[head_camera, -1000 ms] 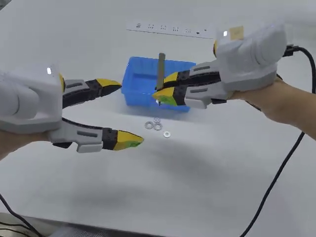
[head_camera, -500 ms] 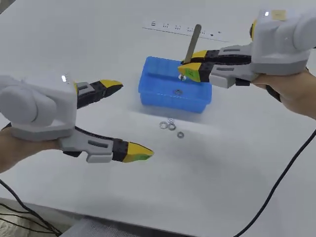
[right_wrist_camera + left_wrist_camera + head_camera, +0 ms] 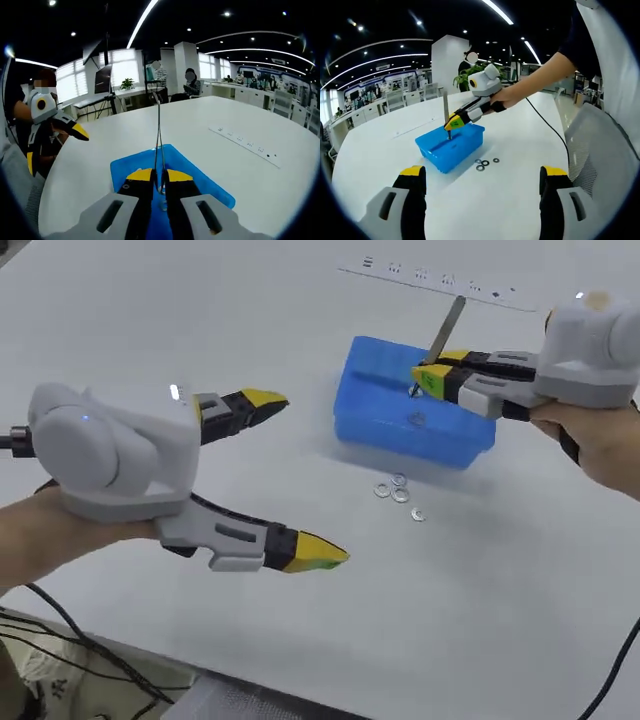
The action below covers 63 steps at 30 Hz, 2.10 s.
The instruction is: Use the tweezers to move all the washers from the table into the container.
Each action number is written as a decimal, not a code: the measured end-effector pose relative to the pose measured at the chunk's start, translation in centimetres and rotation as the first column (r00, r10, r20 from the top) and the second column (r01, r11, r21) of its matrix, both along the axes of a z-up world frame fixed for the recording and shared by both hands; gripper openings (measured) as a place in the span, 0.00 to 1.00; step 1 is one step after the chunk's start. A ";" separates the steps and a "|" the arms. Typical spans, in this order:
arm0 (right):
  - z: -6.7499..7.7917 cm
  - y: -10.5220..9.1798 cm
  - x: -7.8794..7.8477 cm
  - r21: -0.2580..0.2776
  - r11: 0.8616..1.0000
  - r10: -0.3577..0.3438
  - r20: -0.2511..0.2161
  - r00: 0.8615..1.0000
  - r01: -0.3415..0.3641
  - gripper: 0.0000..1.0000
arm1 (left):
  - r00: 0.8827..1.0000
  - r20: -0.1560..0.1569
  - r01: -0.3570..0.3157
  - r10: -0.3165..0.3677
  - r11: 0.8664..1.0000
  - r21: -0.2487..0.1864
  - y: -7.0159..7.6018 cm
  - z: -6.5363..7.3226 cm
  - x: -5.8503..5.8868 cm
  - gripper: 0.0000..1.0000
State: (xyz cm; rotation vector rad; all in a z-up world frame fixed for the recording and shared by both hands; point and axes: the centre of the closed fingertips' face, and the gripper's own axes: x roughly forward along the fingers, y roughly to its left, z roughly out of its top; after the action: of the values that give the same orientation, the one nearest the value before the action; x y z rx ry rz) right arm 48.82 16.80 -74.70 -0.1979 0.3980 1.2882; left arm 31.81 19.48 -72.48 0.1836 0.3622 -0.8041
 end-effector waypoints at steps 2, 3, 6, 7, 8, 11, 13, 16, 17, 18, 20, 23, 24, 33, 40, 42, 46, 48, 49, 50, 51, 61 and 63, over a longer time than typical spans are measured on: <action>-0.7 0.0 -0.1 -0.024 1.000 0.006 -0.001 1.000 -0.006 0.09 | 1.000 -0.006 -0.002 0.002 1.000 -0.005 0.2 -0.2 -0.1 1.00; -0.9 -0.1 -0.1 -0.030 1.000 0.004 -0.001 1.000 -0.004 0.10 | 1.000 -0.014 -0.006 0.006 1.000 -0.007 0.3 -0.3 -0.1 1.00; -1.0 -0.2 -0.1 -0.033 0.999 0.007 -0.011 1.000 -0.007 0.10 | 1.000 -0.021 -0.014 0.014 1.000 -0.002 0.5 -0.5 0.0 1.00; -1.0 -0.2 -0.2 -0.033 0.999 0.008 -0.015 1.000 -0.009 0.10 | 1.000 -0.021 -0.020 0.020 1.000 -0.008 0.5 -0.5 0.2 1.00; -1.0 -0.2 -0.2 -0.035 0.999 0.012 -0.020 1.000 -0.013 0.10 | 0.999 -0.019 -0.026 0.025 1.000 -0.014 0.5 -0.4 0.3 1.00; -1.1 -0.2 -0.3 -0.043 0.999 0.016 -0.024 1.000 -0.017 0.10 | 0.999 -0.015 -0.028 0.028 0.999 -0.020 0.3 -0.2 0.8 1.00; -1.1 -0.3 -0.2 -0.042 0.999 0.009 -0.031 0.999 -0.010 0.10 | 1.000 -0.005 -0.023 0.022 1.000 -0.019 0.1 0.0 1.0 1.00; -1.0 -0.7 0.2 -0.047 0.999 -0.003 -0.035 0.999 0.001 0.10 | 1.000 -0.004 -0.012 0.011 1.000 -0.028 -0.3 0.4 1.2 1.00; -0.8 -0.9 0.2 -0.046 0.999 -0.005 -0.031 1.000 0.004 0.10 | 1.000 -0.002 -0.008 0.008 1.000 -0.023 -0.3 0.4 1.2 1.00; -0.6 -1.0 0.3 -0.052 0.999 -0.009 -0.014 1.000 0.008 0.09 | 1.000 -0.002 -0.005 0.005 1.000 -0.022 -0.3 0.5 1.3 0.99; -0.2 -1.2 0.3 -0.045 0.999 -0.014 -0.008 1.000 0.013 0.08 | 1.000 0.000 -0.005 0.005 1.000 -0.030 -0.3 0.8 1.5 0.99; 0.7 -1.5 0.5 -0.024 0.999 -0.027 0.007 1.000 0.027 0.07 | 1.000 0.008 -0.016 0.017 0.999 -0.052 -0.3 1.6 2.1 0.99; 0.9 -1.6 0.5 -0.022 0.999 -0.027 0.013 1.000 0.028 0.07 | 1.000 0.012 -0.019 0.020 0.998 -0.059 -0.3 1.8 2.3 0.98; 2.6 -1.5 -0.8 -0.019 1.000 0.023 0.074 0.997 -0.021 0.07 | 0.999 0.032 -0.008 0.012 0.994 -0.111 -0.7 4.3 4.4 0.94; 2.8 -1.5 -3.0 -0.071 0.988 0.149 0.139 0.979 -0.140 0.07 | 0.998 0.053 0.031 -0.024 0.989 -0.145 -1.8 6.4 8.2 0.86; 2.9 -1.5 -3.4 -0.072 0.985 0.164 0.148 0.975 -0.155 0.07 | 0.998 0.054 0.041 -0.033 0.988 -0.149 -2.3 6.8 9.4 0.82; 3.0 -1.5 -3.9 -0.091 0.977 0.205 0.166 0.965 -0.192 0.07 | 0.994 0.078 0.083 -0.071 0.985 -0.151 -3.8 7.7 10.8 0.69; 2.9 -1.5 -4.2 -0.101 0.972 0.225 0.170 0.959 -0.211 0.07 | 0.990 0.090 0.122 -0.111 0.985 -0.123 -4.7 7.8 11.3 0.65; 2.9 -1.5 -4.3 -0.102 0.971 0.233 0.169 0.958 -0.218 0.07 | 0.985 0.107 0.142 -0.133 0.987 -0.079 -5.0 7.6 11.7 0.64; 2.9 -1.4 -4.4 -0.101 0.969 0.239 0.168 0.956 -0.225 0.07 | 0.982 0.112 0.157 -0.150 0.986 -0.059 -5.3 7.6 11.7 0.64; 2.9 -1.4 -4.6 -0.107 0.966 0.251 0.169 0.953 -0.236 0.07 | 0.980 0.107 0.174 -0.168 0.983 -0.051 -5.7 7.5 11.8 0.63; 2.9 -1.0 -6.0 -0.117 0.946 0.319 0.179 0.931 -0.302 0.07 | 0.938 0.061 0.341 -0.341 0.940 0.021 -7.5 6.8 10.1 0.22; 2.9 -0.9 -6.1 -0.111 0.945 0.323 0.177 0.930 -0.307 0.07 | 0.934 0.062 0.350 -0.351 0.936 0.038 -7.6 6.8 10.0 0.21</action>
State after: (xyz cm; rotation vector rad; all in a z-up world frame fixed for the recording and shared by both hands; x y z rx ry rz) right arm 42.72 15.88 -71.78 -0.4684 0.2580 1.5546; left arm 41.78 11.85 -65.68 0.3050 0.2788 -1.1438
